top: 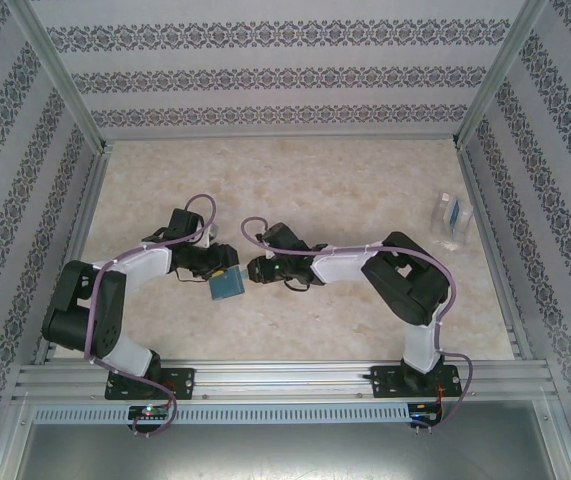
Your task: Put the credit cards into the card holder
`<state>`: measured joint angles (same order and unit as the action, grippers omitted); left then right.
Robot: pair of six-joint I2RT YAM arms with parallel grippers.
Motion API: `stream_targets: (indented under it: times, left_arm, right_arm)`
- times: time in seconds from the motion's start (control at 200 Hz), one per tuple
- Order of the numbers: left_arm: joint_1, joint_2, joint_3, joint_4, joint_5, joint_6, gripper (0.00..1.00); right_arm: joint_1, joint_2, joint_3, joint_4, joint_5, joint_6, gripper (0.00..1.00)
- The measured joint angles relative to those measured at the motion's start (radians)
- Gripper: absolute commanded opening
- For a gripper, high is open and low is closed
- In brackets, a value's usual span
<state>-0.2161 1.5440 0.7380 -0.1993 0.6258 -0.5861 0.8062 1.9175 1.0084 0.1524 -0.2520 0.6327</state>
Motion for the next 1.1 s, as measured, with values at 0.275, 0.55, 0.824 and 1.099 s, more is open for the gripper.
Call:
stream_targets:
  times: [0.275, 0.55, 0.824, 1.099]
  left_arm:
    - [0.0, 0.0, 0.002, 0.002, -0.016, 0.0, 0.49]
    - [0.0, 0.007, 0.02, -0.018, -0.054, -0.024, 0.45]
    - [0.0, 0.007, 0.043, -0.057, -0.085, -0.028, 0.43]
    - [0.004, -0.083, 0.045, -0.167, -0.141, -0.042, 0.39]
  right_arm:
    - [-0.019, -0.011, -0.003, 0.043, -0.065, 0.055, 0.45]
    - [-0.044, -0.011, -0.003, 0.092, -0.14, 0.134, 0.21]
    - [-0.047, -0.011, -0.003, 0.129, -0.18, 0.162, 0.05]
    - [-0.045, -0.01, -0.003, 0.151, -0.214, 0.17, 0.02]
